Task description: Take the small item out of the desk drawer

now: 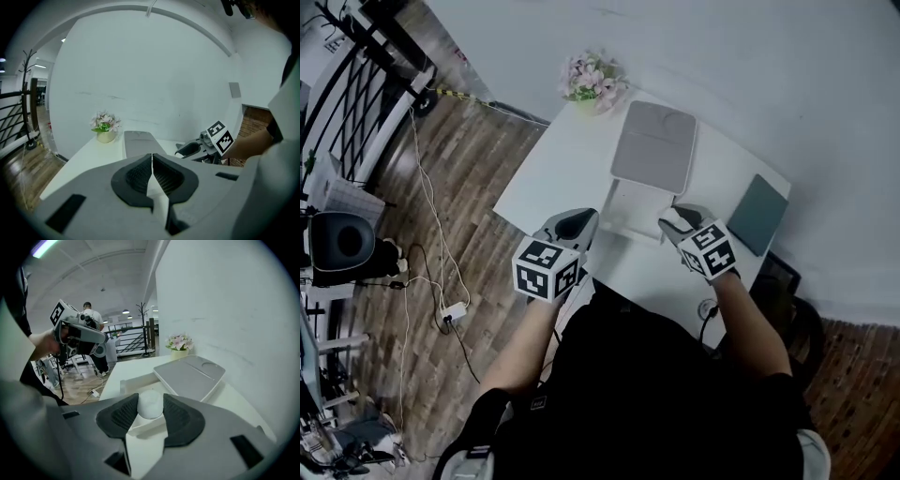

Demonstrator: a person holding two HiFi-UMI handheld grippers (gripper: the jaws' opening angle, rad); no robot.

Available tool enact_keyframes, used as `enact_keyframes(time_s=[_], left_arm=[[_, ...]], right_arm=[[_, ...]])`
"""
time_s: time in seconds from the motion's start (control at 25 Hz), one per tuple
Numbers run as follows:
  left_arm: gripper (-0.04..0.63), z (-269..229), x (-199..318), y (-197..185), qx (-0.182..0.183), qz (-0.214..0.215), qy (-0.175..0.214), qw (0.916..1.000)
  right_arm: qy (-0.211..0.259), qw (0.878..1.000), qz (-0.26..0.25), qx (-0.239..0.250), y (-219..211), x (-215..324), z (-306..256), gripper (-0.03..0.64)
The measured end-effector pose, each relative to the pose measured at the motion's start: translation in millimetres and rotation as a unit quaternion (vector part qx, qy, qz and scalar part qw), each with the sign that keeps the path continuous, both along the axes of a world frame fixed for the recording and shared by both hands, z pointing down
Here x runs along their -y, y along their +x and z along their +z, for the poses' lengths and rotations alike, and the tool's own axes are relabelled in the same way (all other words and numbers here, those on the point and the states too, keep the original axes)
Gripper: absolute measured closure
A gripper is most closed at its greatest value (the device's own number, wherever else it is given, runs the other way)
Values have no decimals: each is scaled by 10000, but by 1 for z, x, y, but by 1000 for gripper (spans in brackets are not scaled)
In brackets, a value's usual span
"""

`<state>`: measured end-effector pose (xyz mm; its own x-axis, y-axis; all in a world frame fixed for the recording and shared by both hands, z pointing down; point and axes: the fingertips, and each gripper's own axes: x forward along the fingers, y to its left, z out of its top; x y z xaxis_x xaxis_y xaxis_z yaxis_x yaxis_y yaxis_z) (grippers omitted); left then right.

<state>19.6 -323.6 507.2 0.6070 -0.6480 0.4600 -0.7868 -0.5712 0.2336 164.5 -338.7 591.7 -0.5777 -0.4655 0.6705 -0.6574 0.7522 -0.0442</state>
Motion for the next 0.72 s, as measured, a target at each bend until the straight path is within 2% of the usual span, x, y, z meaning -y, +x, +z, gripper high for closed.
enact_keyframes(time_s=[0.2,0.4,0.72], left_arm=[[578,-28,0,4,54,-92,309,9995],[578,-54,9,12,142,23,602,9981],[578,-86,32,20,99,87,941,9955]], right_arm=[[144,9979,160,604,5,-1,-33,451],[427,9935,281,1019,10,5,-76,453],[757,9780,552,1863,21,18,-139,453]])
